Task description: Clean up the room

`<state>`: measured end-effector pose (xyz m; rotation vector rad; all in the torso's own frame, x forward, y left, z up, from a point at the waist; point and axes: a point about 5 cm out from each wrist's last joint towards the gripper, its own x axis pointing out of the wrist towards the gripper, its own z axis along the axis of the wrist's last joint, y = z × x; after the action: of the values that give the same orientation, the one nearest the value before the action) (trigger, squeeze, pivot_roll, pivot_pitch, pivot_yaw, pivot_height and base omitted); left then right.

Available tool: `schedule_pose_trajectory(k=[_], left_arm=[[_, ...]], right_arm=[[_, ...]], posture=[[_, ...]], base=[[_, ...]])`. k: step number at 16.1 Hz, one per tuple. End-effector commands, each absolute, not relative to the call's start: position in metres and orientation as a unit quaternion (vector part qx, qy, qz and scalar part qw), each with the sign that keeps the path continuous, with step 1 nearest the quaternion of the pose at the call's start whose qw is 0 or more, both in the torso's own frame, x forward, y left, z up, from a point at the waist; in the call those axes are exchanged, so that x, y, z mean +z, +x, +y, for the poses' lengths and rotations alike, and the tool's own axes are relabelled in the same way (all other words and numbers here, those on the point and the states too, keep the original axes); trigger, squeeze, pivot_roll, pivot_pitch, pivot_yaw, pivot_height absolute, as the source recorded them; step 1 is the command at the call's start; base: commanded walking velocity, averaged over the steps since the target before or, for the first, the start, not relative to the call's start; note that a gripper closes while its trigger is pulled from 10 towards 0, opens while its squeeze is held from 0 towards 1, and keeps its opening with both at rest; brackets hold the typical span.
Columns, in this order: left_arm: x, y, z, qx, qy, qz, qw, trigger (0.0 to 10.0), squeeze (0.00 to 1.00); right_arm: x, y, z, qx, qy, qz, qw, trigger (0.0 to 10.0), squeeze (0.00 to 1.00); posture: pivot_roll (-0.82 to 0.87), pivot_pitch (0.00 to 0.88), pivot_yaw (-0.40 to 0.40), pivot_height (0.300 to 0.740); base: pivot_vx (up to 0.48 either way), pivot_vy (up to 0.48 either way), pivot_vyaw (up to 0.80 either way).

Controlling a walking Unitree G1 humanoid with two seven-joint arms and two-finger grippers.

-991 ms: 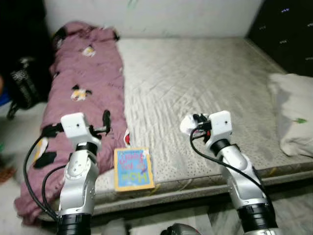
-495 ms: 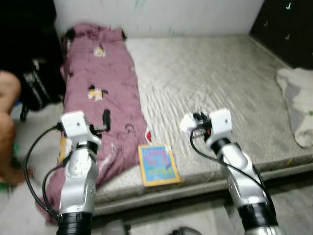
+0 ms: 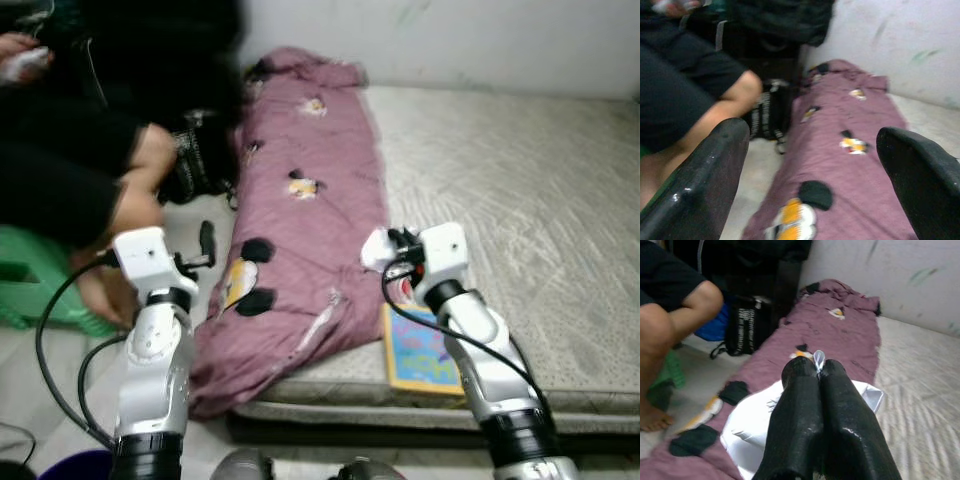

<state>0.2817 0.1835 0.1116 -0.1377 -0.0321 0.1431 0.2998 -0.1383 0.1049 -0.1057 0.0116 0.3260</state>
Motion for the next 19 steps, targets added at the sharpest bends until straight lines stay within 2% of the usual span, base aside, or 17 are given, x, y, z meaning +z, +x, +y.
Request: schedule_pose_trajectory(k=[1, 11, 19], left_arm=[[0.117, 0.285, 0.185, 0.073, -0.059, -0.027, 0.995, 10.0, 0.0], [0.12, 0.292, 0.187, 0.087, -0.051, -0.042, 0.994, 10.0, 0.0], [0.118, 0.29, 0.187, 0.091, -0.059, -0.038, 0.993, 10.0, 0.0]], right_arm=[[0.112, 0.304, -0.14, 0.159, -0.055, -0.009, 0.986, 10.0, 0.0], [0.12, 0.312, -0.133, 0.176, -0.063, -0.035, 0.982, 10.0, 0.0], [0.122, 0.312, -0.13, 0.185, -0.069, -0.042, 0.979, 10.0, 0.0]], posture=[[0.02, 0.0, -0.071, 0.74], [0.03, 0.0, -0.076, 0.74], [0.03, 0.0, -0.078, 0.74]], base=[[0.0, 0.0, 0.0], [0.0, 0.0, 0.0], [0.0, 0.0, 0.79]])
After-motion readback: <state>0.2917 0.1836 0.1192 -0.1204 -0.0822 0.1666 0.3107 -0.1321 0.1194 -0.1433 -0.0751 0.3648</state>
